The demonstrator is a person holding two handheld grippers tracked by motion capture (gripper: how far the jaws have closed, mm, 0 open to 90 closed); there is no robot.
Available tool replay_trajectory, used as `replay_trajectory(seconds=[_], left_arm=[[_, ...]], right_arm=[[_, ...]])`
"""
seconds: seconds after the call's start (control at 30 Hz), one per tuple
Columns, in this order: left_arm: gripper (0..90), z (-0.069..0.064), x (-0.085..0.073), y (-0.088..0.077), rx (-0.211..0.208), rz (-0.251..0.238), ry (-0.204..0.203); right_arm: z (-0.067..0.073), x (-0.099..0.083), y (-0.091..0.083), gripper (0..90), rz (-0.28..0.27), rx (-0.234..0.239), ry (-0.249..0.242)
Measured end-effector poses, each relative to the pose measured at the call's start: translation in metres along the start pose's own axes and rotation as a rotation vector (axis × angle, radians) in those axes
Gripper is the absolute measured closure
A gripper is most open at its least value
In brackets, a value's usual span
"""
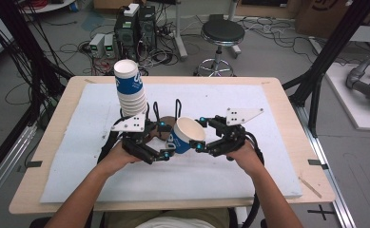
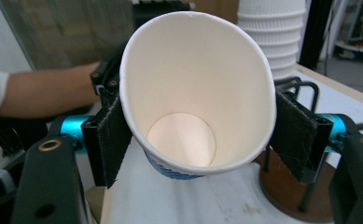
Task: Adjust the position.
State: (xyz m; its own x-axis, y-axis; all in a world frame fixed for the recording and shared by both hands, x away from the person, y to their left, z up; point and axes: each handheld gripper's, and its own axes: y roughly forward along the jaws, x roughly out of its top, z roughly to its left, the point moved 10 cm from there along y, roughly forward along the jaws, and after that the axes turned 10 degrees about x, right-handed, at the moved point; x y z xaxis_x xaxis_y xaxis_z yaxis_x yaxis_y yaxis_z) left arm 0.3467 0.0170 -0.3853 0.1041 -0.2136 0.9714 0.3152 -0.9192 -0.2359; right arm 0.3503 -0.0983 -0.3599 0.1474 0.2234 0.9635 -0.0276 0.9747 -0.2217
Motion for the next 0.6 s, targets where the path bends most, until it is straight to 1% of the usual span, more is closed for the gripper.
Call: replay_trajectory(seconds=[0.07,0.2,0.23,0.27,0.3,0.37,0.5,0.6], left_arm=[[15.3,-0.001,-0.002,0.001,-0.001,0.013,0.012],[15.3,-0.002,-0.006,0.003,-0.005,0.036,0.029],[15.3,-0.003,-0.006,0.004,-0.006,0.032,0.024],[15.3,-0.003,-0.006,0.004,-0.006,0.036,0.030],[15.3,-0.004,-0.006,0.005,-0.010,0.031,0.025],[15.3,-0.005,-0.007,0.006,-0.013,0.036,0.036],[15.3,-0.006,-0.007,0.008,-0.014,0.036,0.040],[15.3,-0.006,-0.007,0.008,-0.013,0.038,0.040]], right_arm=[[-0.002,0.000,-0.002,27.1,0.028,-0.011,0.000],[-0.003,0.001,-0.003,27.0,0.113,-0.028,-0.019],[-0.003,0.002,-0.002,27.0,0.134,-0.031,-0.032],[-0.002,0.003,-0.002,27.0,0.160,-0.033,-0.031],[-0.002,0.004,-0.001,27.0,0.174,-0.034,-0.034],[-0.002,0.006,0.001,26.9,0.203,-0.033,-0.040],[-0.004,0.007,0.008,26.8,0.276,-0.030,-0.054],[-0.003,0.008,0.011,26.7,0.279,-0.020,-0.052]])
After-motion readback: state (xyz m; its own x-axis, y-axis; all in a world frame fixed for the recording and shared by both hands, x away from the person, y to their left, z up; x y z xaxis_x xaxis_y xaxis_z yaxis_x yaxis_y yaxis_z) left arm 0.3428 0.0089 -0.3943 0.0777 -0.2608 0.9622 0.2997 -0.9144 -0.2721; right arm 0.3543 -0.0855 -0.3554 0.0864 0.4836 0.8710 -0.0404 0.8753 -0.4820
